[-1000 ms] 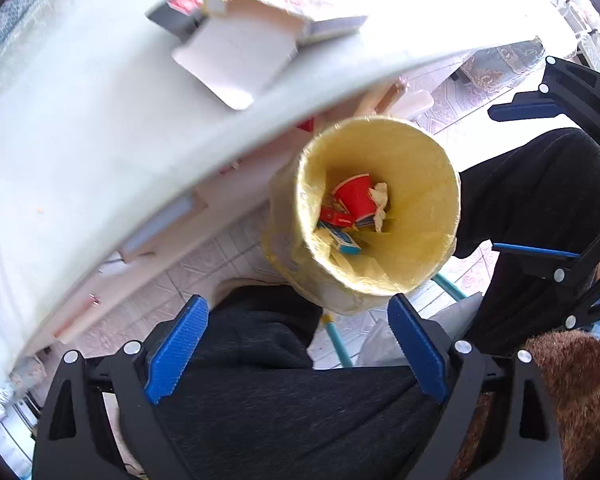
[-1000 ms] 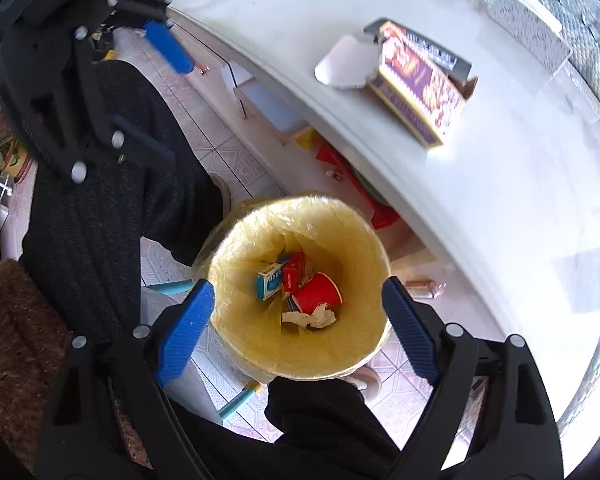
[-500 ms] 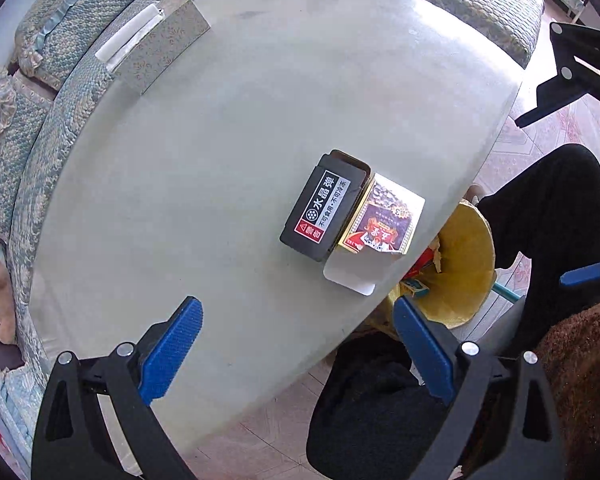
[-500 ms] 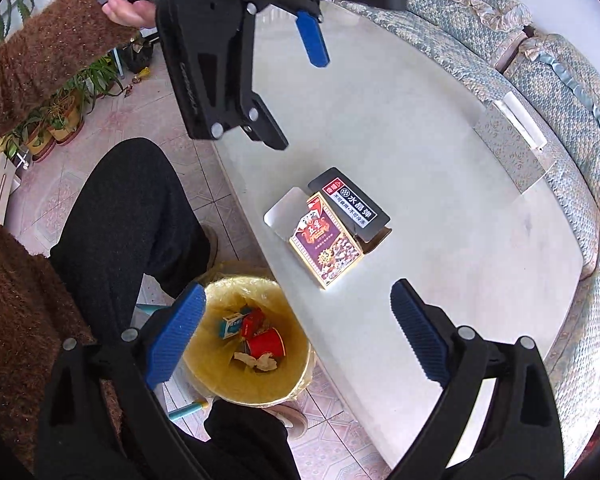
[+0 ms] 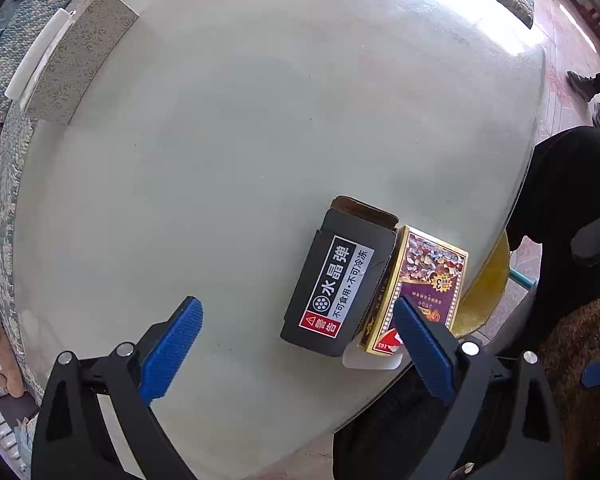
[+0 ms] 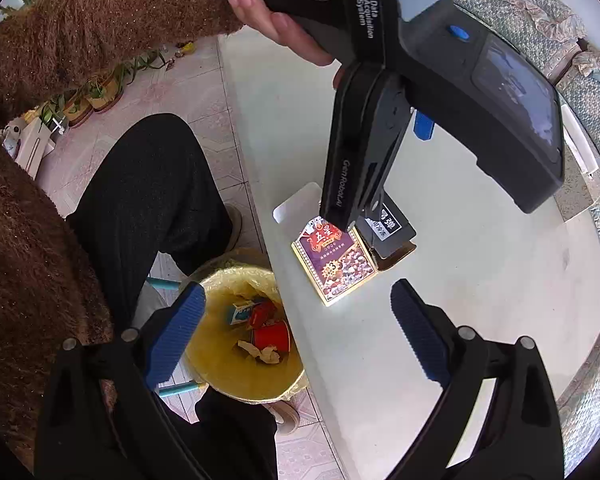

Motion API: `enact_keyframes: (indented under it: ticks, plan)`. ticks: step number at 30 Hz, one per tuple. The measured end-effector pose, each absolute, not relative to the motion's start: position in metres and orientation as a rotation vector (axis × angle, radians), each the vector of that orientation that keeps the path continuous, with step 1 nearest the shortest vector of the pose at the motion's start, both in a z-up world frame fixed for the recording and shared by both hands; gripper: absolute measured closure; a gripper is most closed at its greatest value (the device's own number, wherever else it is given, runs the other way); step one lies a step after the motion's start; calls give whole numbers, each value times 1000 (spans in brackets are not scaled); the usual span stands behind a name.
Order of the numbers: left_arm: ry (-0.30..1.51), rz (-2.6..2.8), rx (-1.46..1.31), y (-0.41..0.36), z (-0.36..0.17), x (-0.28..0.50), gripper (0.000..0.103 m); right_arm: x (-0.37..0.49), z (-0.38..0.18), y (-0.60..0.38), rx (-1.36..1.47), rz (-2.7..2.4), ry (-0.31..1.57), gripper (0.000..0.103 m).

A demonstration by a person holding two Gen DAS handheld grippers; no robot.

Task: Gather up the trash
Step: 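Raise both tools from the bin toward the black box on the table, then close the left tool on the black box while the right tool grips the purple card box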

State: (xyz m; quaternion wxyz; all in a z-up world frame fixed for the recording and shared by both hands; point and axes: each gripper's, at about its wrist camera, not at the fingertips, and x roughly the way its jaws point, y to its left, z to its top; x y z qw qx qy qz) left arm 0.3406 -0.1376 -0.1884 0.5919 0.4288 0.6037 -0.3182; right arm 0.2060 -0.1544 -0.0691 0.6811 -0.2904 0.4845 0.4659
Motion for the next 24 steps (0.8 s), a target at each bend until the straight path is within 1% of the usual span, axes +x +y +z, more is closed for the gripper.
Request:
enact_keyframes:
  ticks: [15,24]
  plan:
    - [1484,-840,944,-142,-235,353,9,219,-105,-147,-642,1150,1148,12]
    - [1500,-862,910,-141,-240,369,9,228,-121,-143,-651,1159,1158,12]
